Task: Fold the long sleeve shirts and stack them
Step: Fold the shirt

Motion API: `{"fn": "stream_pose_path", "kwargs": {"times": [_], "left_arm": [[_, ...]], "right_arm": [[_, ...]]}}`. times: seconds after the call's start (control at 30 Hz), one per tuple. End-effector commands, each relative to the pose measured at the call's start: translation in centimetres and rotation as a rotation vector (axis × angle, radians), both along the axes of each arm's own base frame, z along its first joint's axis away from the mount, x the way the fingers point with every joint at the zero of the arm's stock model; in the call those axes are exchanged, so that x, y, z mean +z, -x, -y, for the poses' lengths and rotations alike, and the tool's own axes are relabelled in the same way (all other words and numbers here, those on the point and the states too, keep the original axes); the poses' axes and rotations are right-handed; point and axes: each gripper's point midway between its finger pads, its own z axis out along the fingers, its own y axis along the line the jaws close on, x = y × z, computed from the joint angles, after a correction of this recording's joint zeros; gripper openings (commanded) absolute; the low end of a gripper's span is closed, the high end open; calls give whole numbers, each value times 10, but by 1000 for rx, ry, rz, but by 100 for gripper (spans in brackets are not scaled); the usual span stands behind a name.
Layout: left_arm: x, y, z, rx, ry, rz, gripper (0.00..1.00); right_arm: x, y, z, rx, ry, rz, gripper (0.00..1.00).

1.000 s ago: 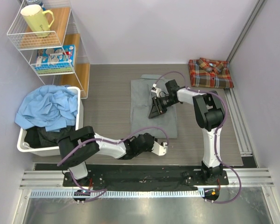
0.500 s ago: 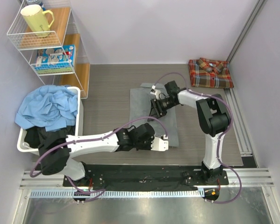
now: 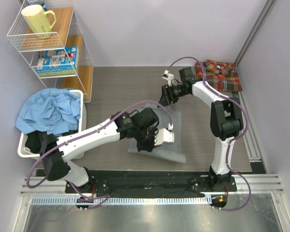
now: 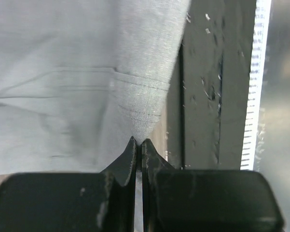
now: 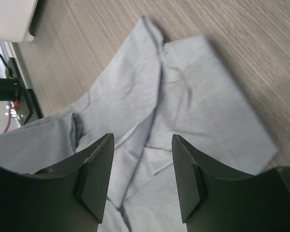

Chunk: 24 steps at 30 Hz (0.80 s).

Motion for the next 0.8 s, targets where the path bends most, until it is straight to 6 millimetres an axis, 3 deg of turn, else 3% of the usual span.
{"fn": "stream_pose_path", "kwargs": {"times": [0.0, 0.2, 0.23, 0.37, 0.57, 0.6, 0.77], "left_arm": [[33, -27, 0, 34, 25, -131, 0], [15, -110, 2, 86, -25, -155, 4], [5, -126, 6, 81, -38, -160, 6], [-21, -165, 19, 106, -16, -169, 11], [-68, -206, 27, 131, -7, -96, 11], [-84, -208, 21, 143, -35, -95, 12], [-106, -203, 23, 157, -32, -123, 13]], "right_arm": [[-11, -14, 1, 20, 41, 37, 56], [-44, -11, 2, 45, 69, -31, 52], [-52, -9, 3, 51, 74, -46, 51], [-56, -5, 4, 68, 75, -56, 49], [-64, -1, 5, 83, 83, -78, 49], [-65, 1, 5, 86, 83, -83, 48], [-72, 12, 4, 98, 82, -116, 47]]}}
